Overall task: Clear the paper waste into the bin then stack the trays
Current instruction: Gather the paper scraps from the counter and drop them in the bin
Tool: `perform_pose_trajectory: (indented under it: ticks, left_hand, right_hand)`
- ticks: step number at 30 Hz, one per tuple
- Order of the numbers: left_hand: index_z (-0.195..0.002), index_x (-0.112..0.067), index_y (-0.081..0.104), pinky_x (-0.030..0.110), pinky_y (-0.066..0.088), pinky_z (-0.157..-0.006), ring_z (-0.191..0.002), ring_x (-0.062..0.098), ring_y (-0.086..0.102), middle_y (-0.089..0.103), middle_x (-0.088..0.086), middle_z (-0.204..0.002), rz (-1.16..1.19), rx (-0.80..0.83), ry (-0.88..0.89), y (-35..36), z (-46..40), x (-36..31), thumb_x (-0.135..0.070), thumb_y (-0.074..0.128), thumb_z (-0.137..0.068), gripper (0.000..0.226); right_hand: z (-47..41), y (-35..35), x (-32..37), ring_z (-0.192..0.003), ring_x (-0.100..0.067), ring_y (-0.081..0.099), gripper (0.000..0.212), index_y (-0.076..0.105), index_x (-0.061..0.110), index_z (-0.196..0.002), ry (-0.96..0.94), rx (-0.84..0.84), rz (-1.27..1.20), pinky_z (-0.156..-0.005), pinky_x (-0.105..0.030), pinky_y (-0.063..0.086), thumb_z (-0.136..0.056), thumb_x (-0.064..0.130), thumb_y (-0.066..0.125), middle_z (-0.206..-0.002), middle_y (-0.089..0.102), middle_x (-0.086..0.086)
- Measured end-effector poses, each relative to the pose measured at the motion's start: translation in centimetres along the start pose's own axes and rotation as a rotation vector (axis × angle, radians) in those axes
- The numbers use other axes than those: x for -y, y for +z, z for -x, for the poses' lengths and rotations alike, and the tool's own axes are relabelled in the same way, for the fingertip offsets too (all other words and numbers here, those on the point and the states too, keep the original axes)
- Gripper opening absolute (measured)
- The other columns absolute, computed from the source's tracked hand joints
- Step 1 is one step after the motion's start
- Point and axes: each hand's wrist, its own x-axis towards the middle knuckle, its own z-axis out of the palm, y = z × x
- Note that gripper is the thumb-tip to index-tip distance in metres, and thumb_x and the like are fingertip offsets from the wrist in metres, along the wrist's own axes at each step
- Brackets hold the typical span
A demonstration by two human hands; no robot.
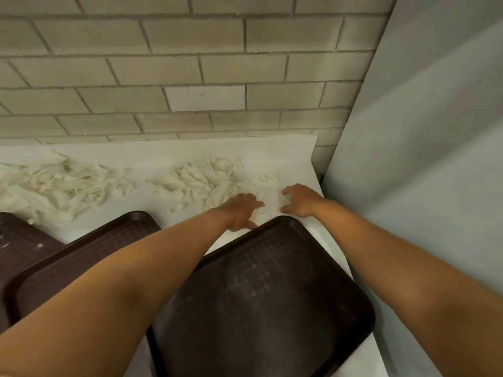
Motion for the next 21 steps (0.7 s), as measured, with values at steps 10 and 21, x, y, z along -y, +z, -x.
perform_pose_trajectory:
  ticks: [10, 21]
  left_hand:
    - [-0.118, -0.022, 0.070, 0.046, 0.029, -0.114, -0.126, 0.026, 0.049, 0.064, 0.000, -0.121, 0.070, -0.196, -0.034, 0.0, 0.0, 1.4, -0.031, 0.060, -0.098, 0.024]
    - [-0.116, -0.019, 0.073, 0.030, 0.048, -0.099, -0.111, 0.018, 0.063, 0.067, -0.001, -0.123, 0.316, -0.425, -0.102, -2.8, 2.6, 4.6, -0.033, 0.069, -0.093, 0.028]
  right_hand:
    - [-1.3, 0.2, -0.2, -0.114, -0.026, 0.060, 0.024, 0.072, 0.012, -0.118, -0.184, -0.045, 0.060, -0.087, -0.026, 0.040, -0.097, 0.019, 0.063, -0.127, 0.063, -0.008]
    - [-4.9, -4.9, 3.3, -0.113, -0.026, 0.063, 0.026, 0.073, 0.014, -0.120, -0.246, -0.189, 0.070, -0.094, -0.028, 0.046, -0.096, 0.009, 0.061, -0.128, 0.066, -0.009]
